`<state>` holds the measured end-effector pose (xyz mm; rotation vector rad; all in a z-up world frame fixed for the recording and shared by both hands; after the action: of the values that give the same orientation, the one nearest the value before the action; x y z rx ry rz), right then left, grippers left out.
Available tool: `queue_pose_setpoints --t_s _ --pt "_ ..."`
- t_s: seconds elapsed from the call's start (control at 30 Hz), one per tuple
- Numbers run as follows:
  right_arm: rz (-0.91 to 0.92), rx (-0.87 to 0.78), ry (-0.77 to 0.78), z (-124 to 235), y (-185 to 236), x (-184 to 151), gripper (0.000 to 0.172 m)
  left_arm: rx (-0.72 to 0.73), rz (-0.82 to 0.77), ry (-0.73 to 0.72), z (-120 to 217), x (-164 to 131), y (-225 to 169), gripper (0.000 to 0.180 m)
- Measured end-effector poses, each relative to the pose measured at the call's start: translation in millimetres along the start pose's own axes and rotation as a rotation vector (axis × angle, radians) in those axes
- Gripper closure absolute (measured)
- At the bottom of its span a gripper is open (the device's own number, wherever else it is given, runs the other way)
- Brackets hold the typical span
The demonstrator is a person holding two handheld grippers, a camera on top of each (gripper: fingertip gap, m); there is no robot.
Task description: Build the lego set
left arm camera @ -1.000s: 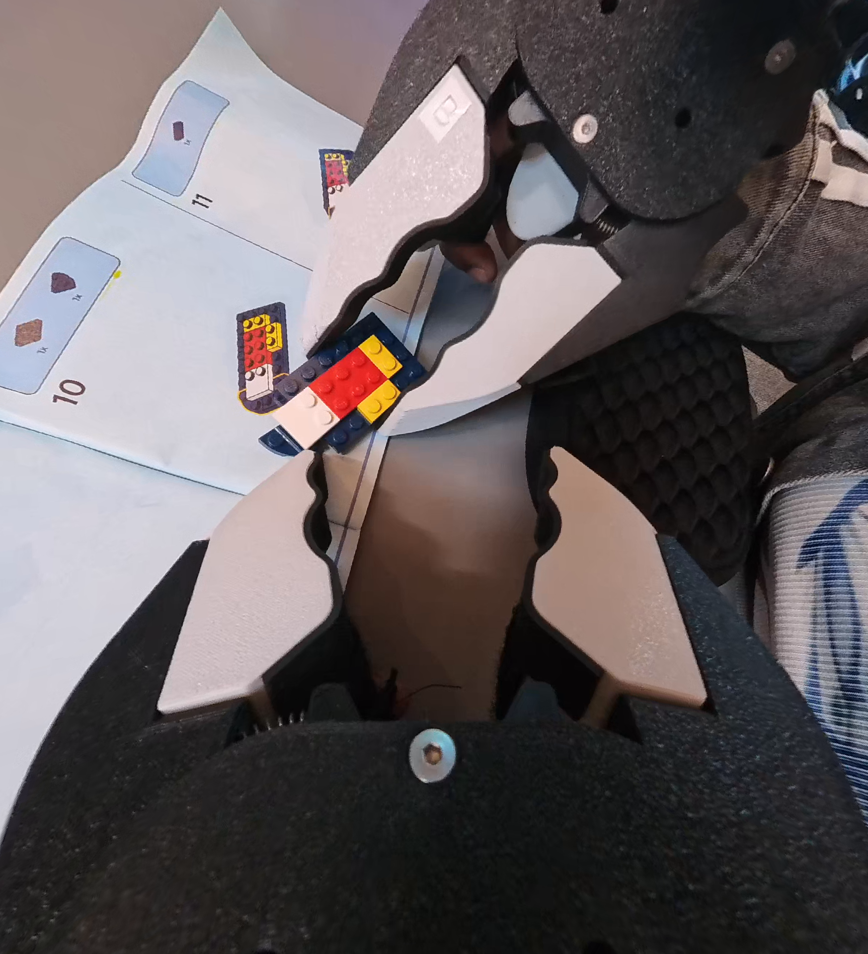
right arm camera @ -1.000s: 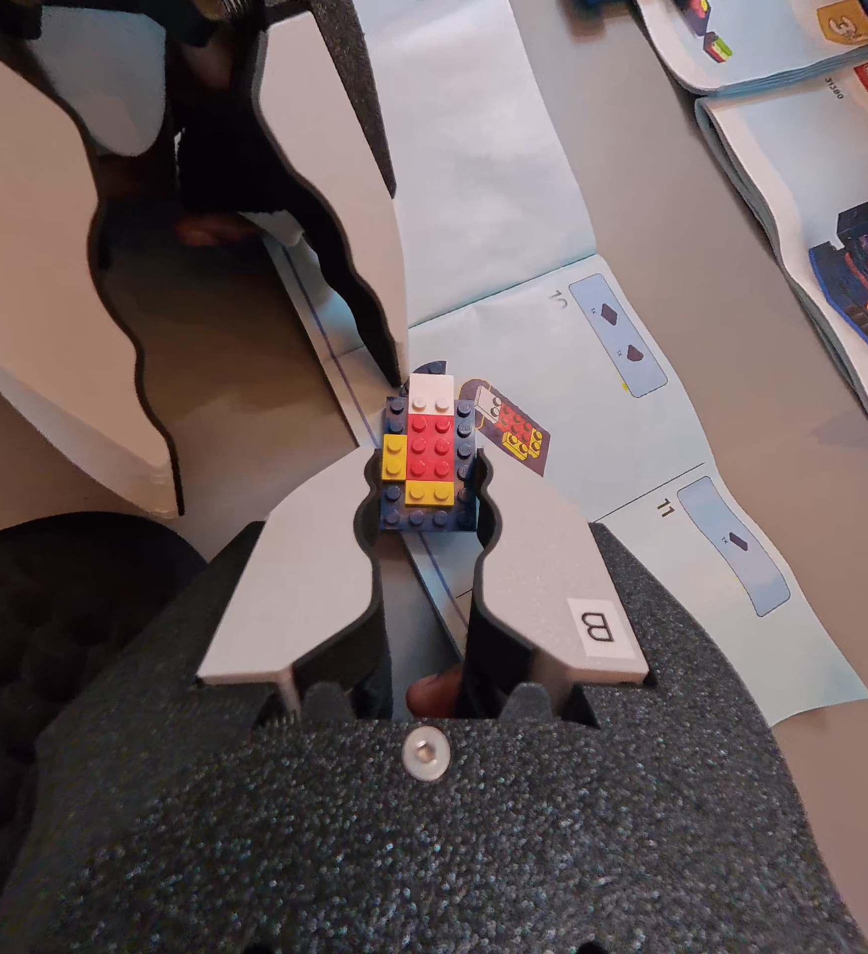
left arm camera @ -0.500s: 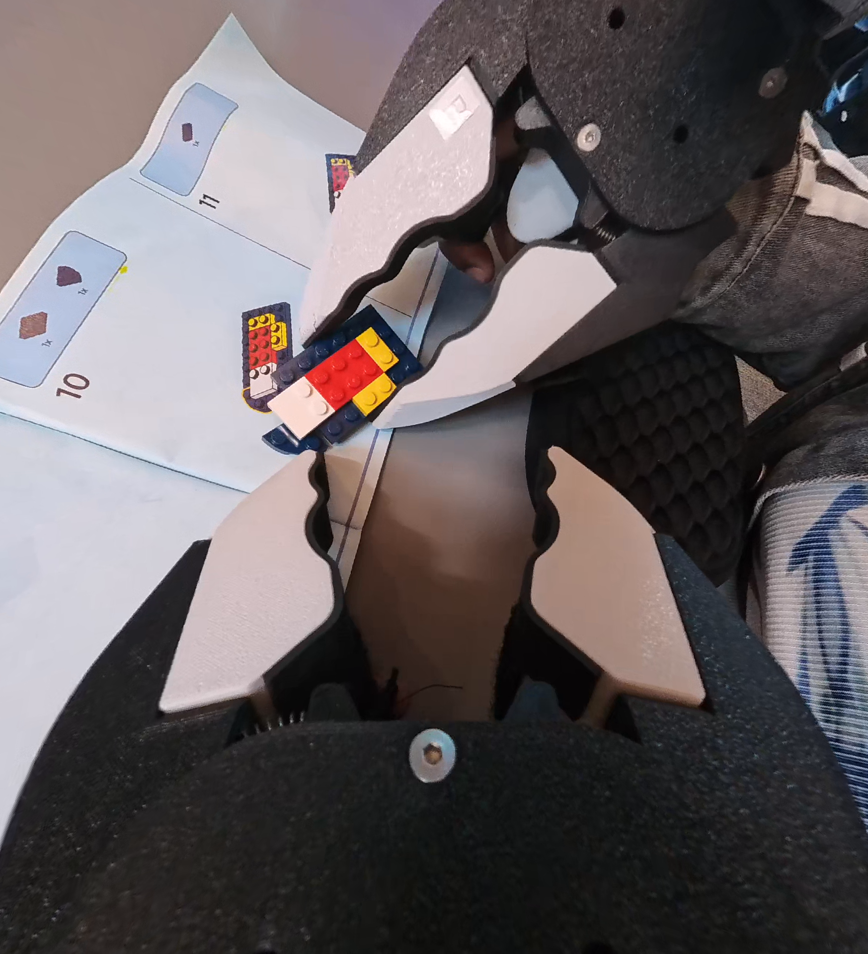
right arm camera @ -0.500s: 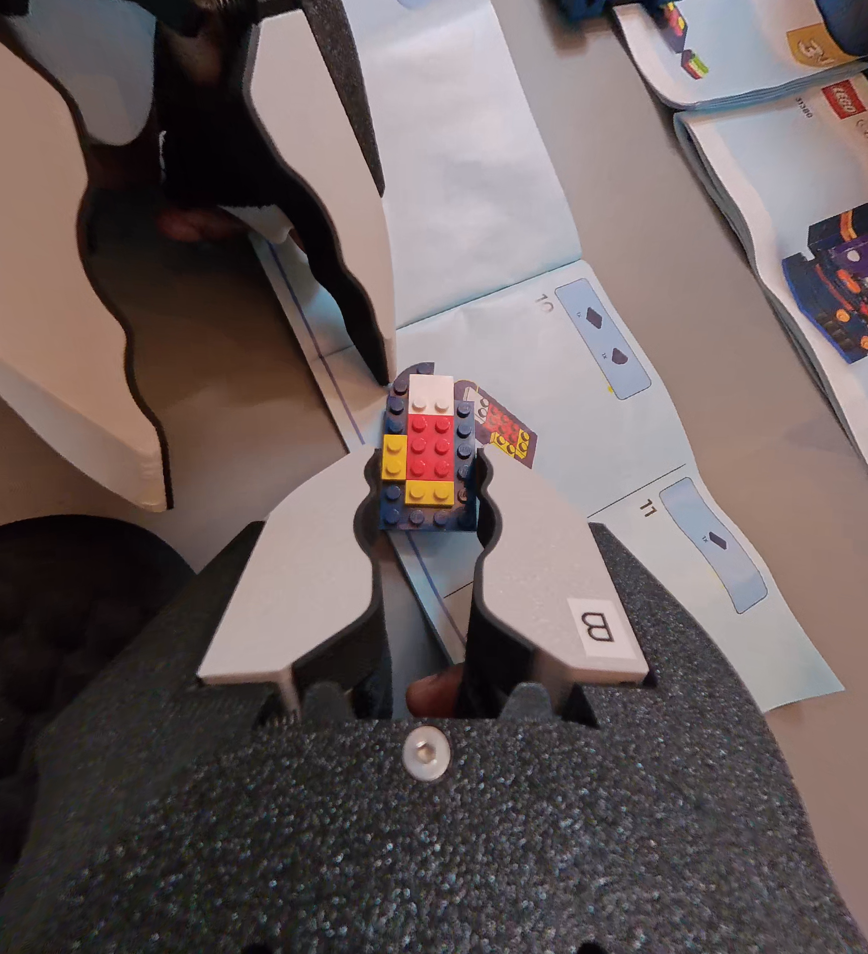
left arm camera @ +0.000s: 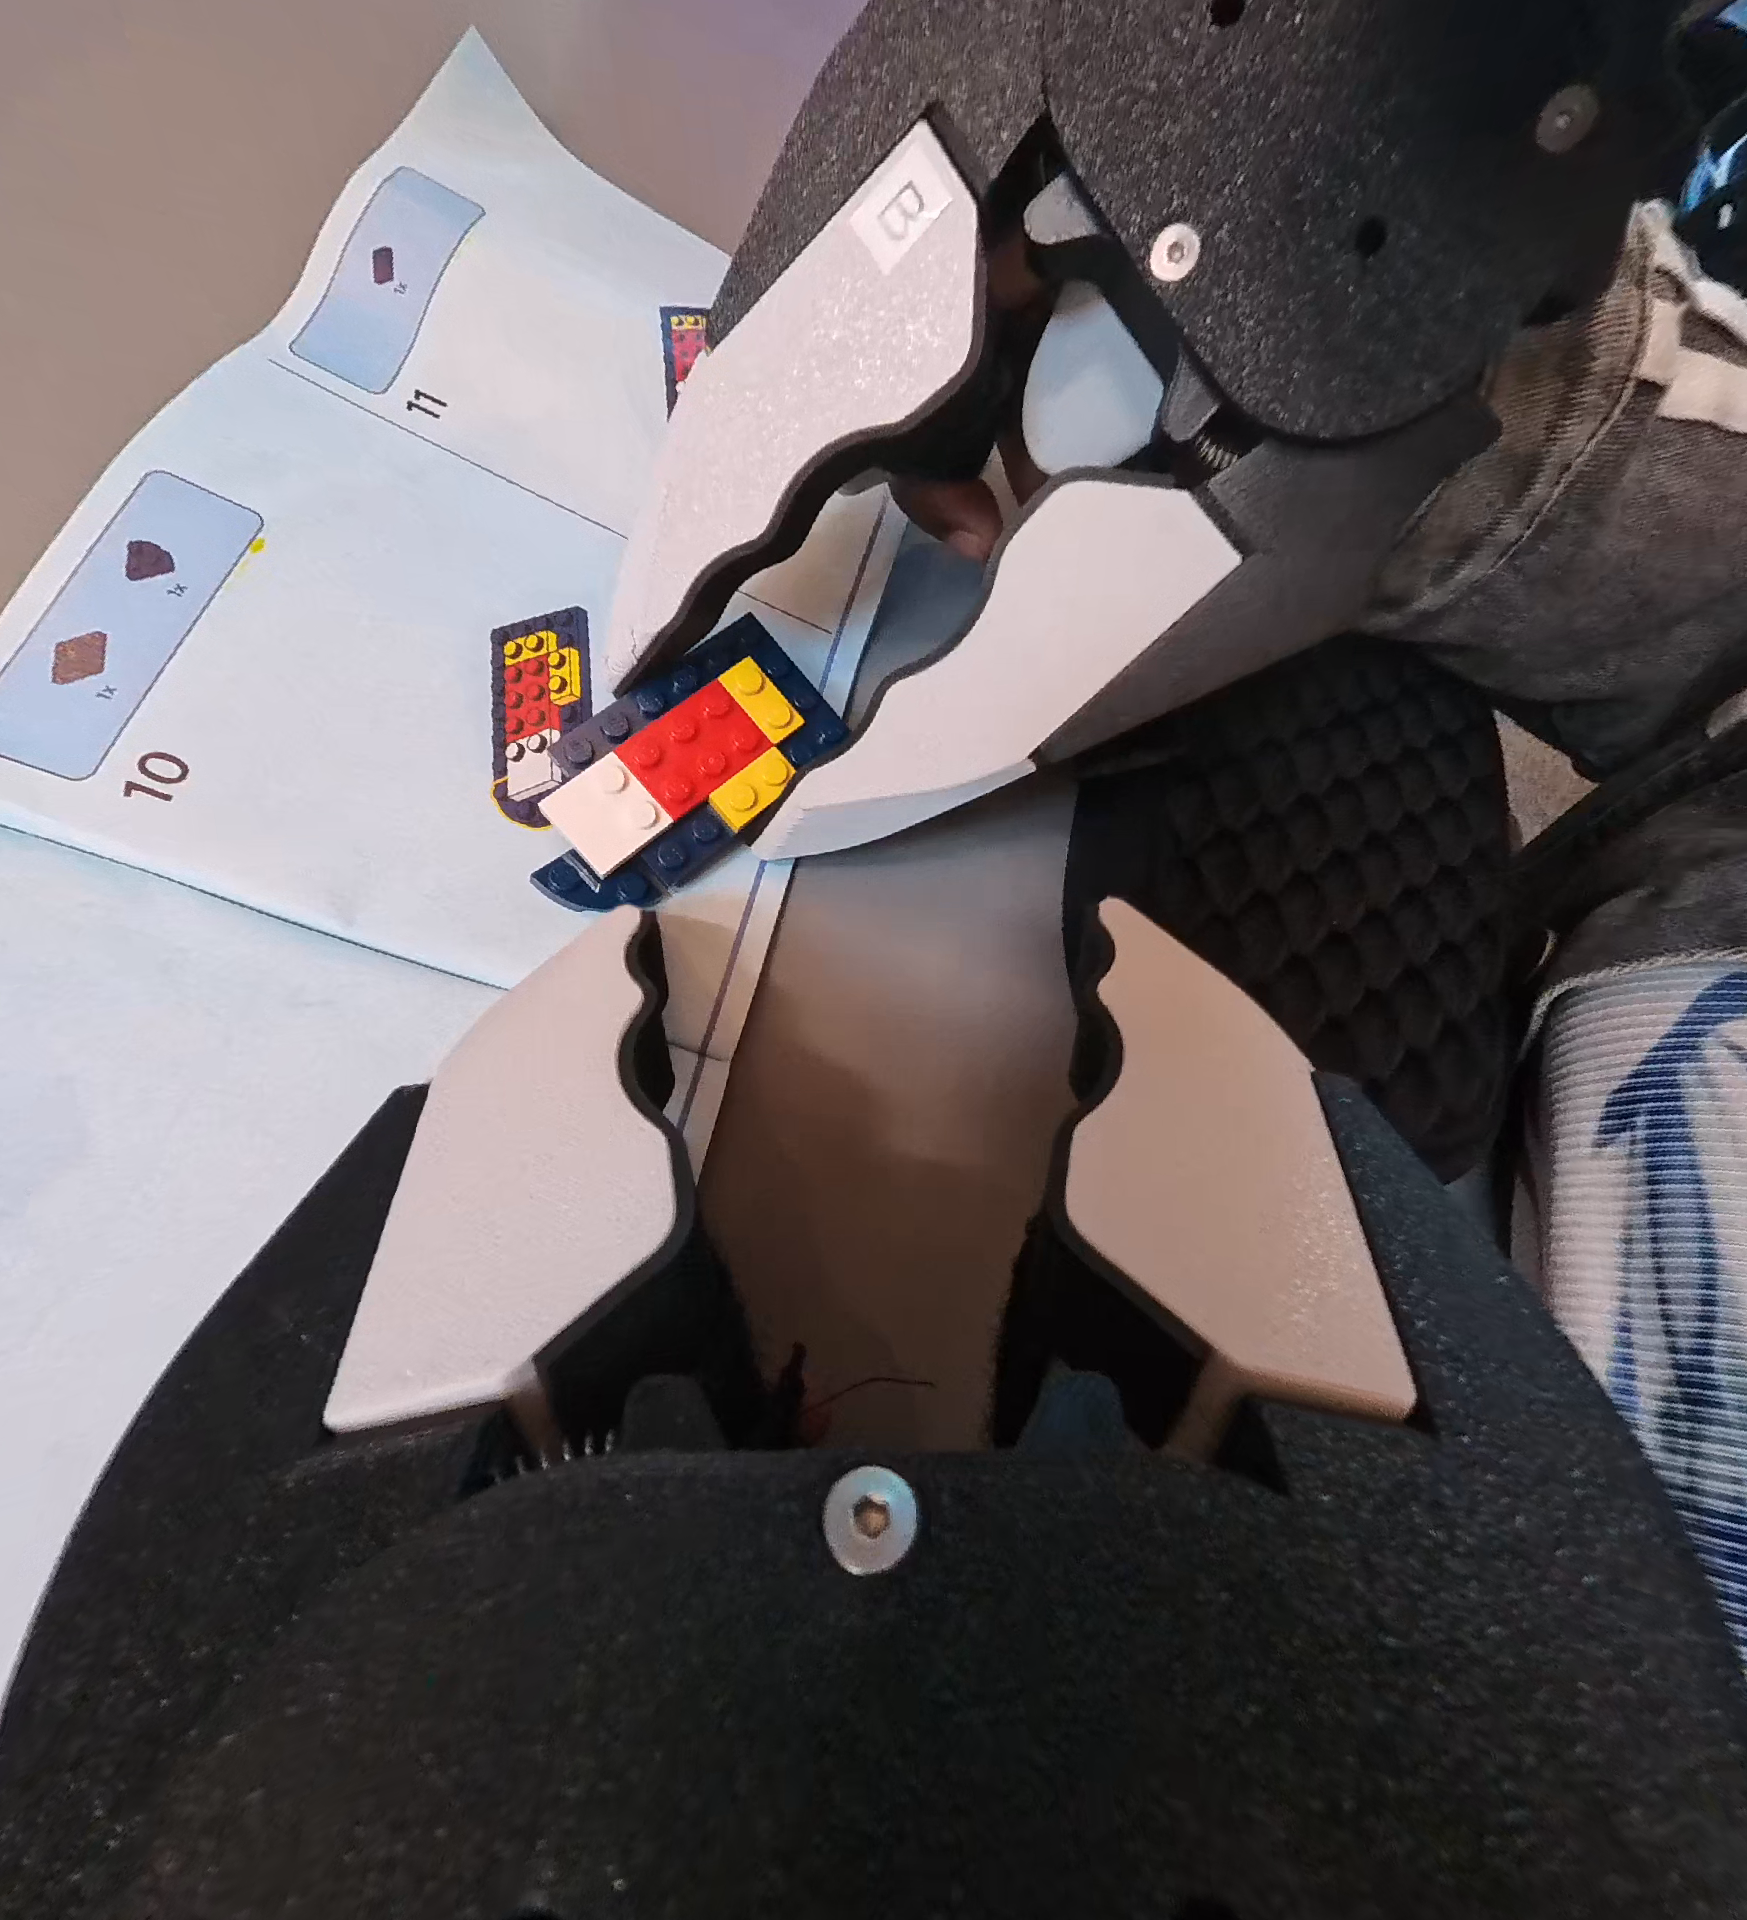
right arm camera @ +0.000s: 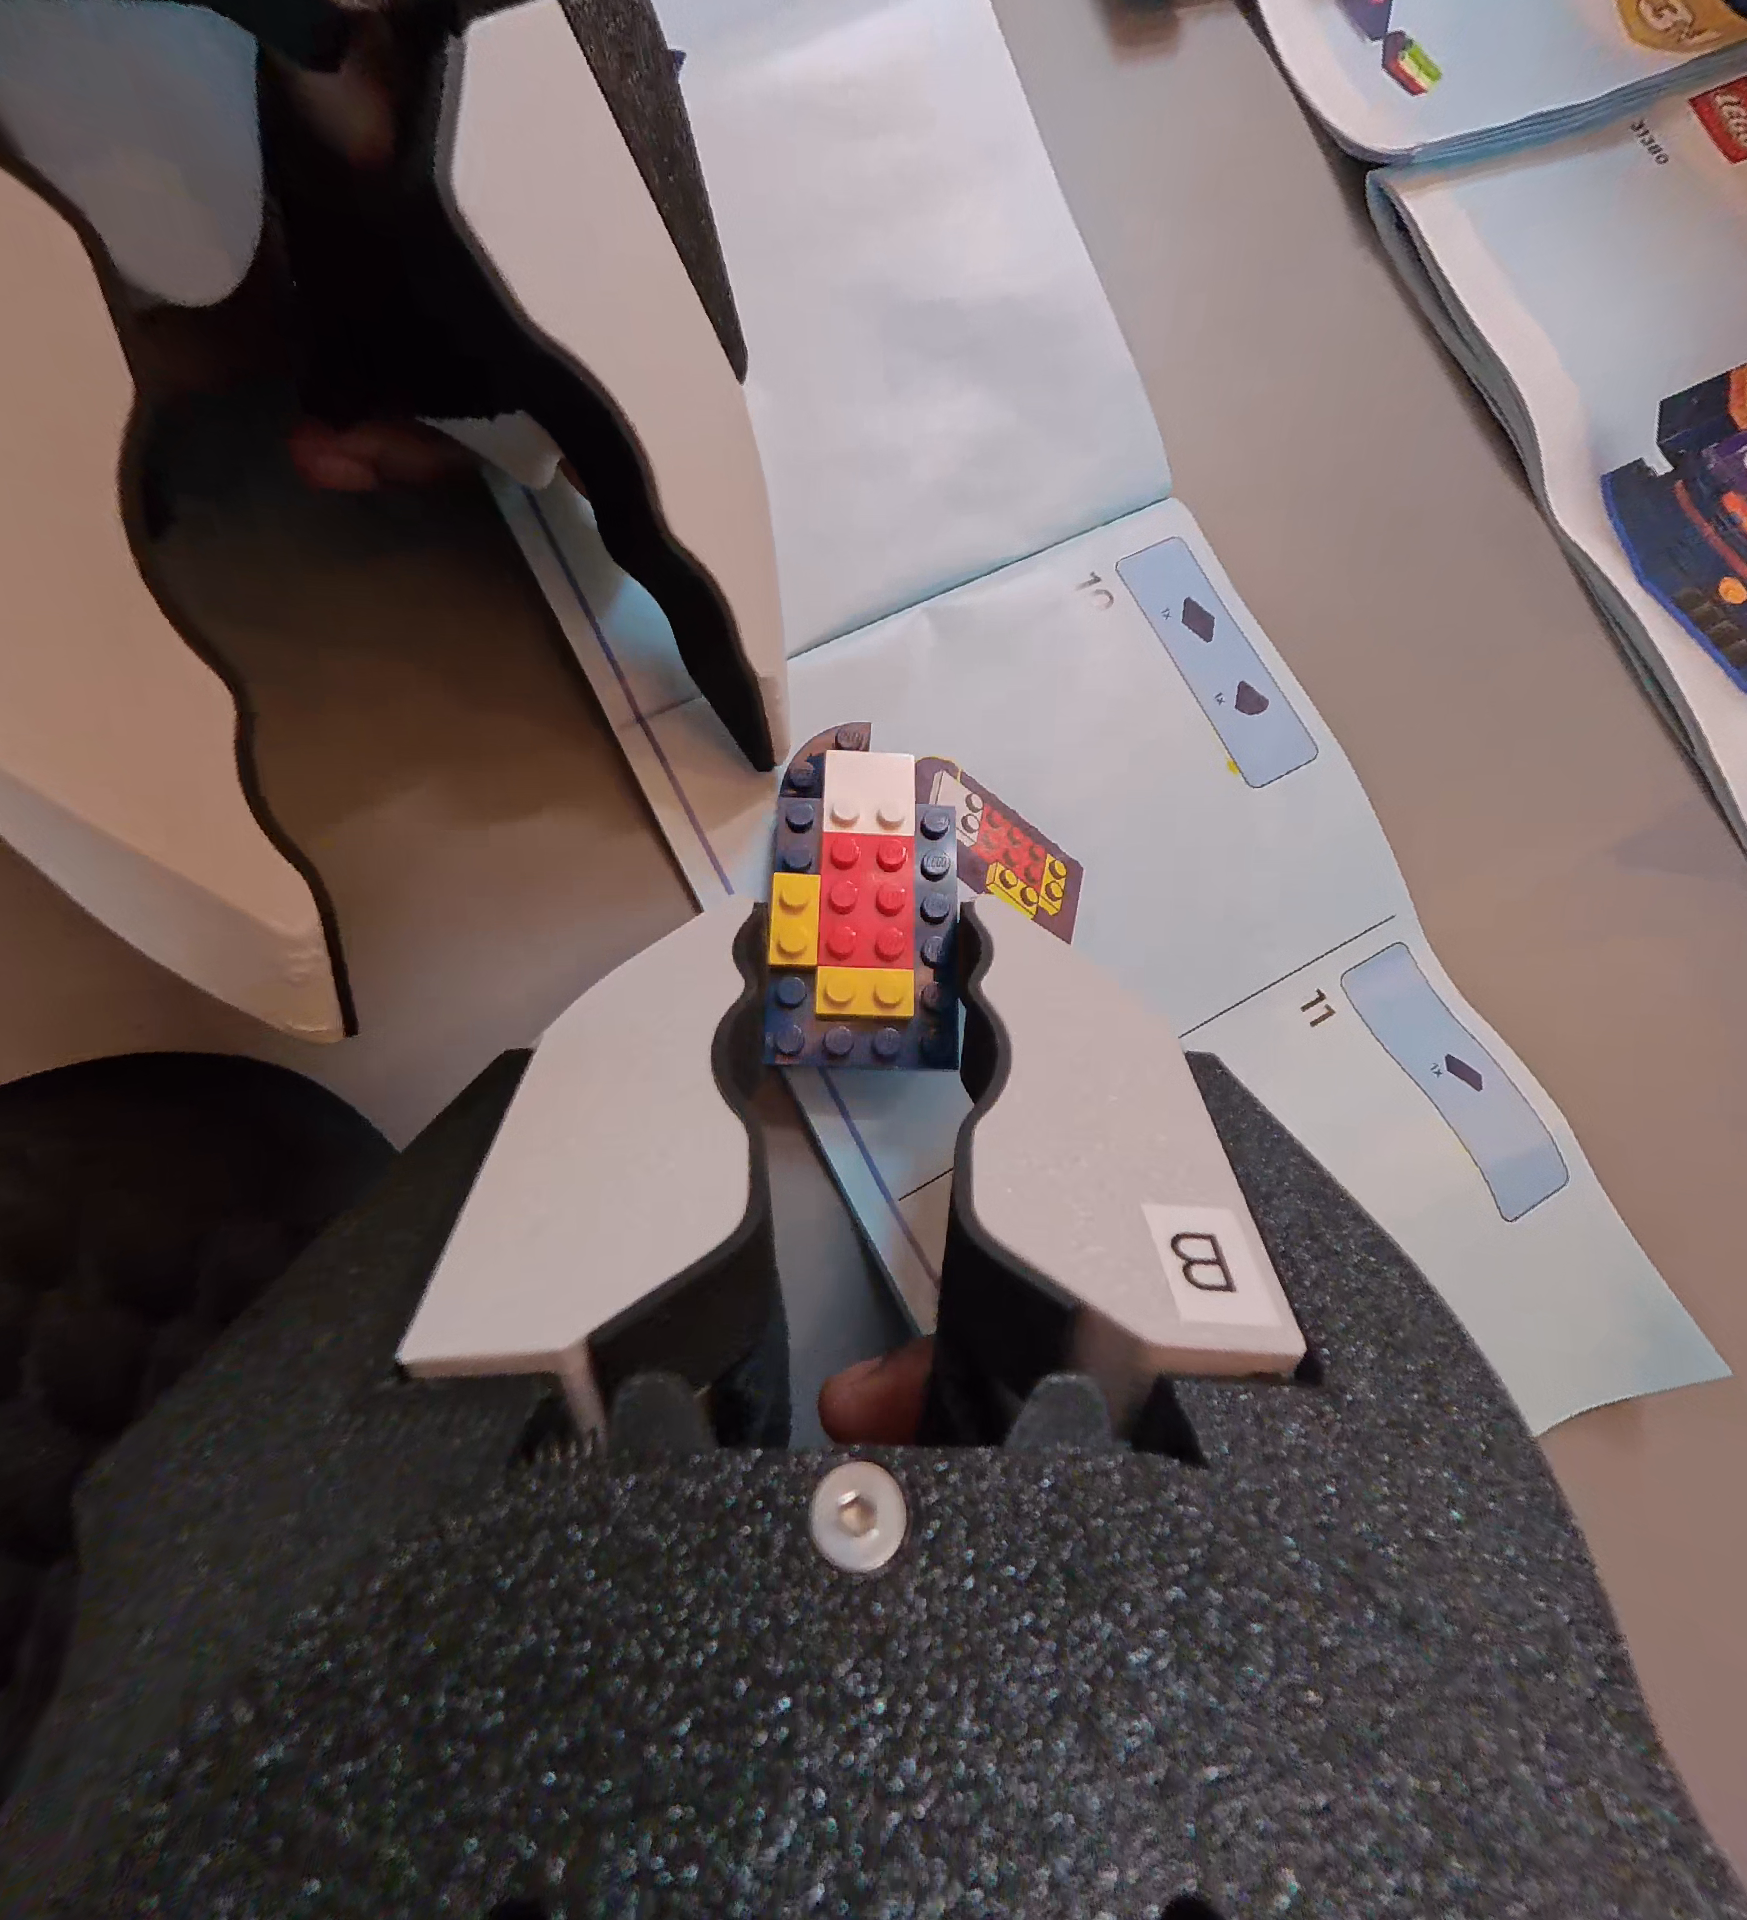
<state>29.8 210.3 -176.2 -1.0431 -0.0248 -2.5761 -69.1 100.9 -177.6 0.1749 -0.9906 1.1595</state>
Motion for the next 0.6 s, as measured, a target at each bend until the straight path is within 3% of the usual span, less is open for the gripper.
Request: queue_pose_setpoints --t_s 0.47,0.6 --pt "-0.006 0.0 0.007 0 0 0 0.137 0.025 -0.039 0.016 -1 0 -3 0.104" --pt "-0.016 0.007 0.005 0 -1 0 0.137 0.085 -0.001 -0.208 33 12 -6 0.108"
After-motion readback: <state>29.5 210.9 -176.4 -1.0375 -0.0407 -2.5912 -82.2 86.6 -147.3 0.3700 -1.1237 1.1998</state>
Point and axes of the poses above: each gripper's, where its closed fingertips meet, z back along the fingers, x out of its top, y = z × x across the jaws, the point moved 10 cm from there along z, back along the fingers, and after that the axes turned 1 degree about -y, right-handed, at the moved point
